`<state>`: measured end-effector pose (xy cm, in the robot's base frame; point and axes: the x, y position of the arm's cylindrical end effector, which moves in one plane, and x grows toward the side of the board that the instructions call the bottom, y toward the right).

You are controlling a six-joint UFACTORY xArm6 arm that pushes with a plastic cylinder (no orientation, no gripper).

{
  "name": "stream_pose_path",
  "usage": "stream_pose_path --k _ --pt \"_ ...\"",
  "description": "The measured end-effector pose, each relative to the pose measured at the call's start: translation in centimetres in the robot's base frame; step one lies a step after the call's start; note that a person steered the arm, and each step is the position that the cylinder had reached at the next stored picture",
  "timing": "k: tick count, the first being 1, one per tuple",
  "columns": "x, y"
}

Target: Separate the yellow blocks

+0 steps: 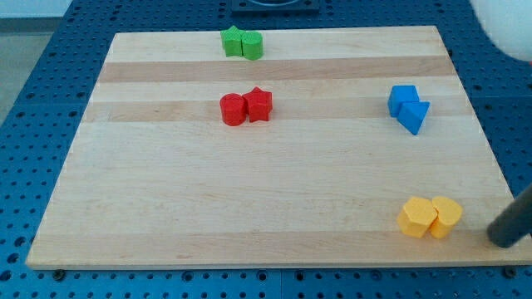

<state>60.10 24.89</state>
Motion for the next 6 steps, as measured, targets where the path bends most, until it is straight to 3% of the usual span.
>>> stream_pose_path --k 1,3,5,6 --pt "-1.4 -5.1" --pt "-9.1 -18.3" --pt "-10.0 -17.8" --pt "-13.9 -16.5"
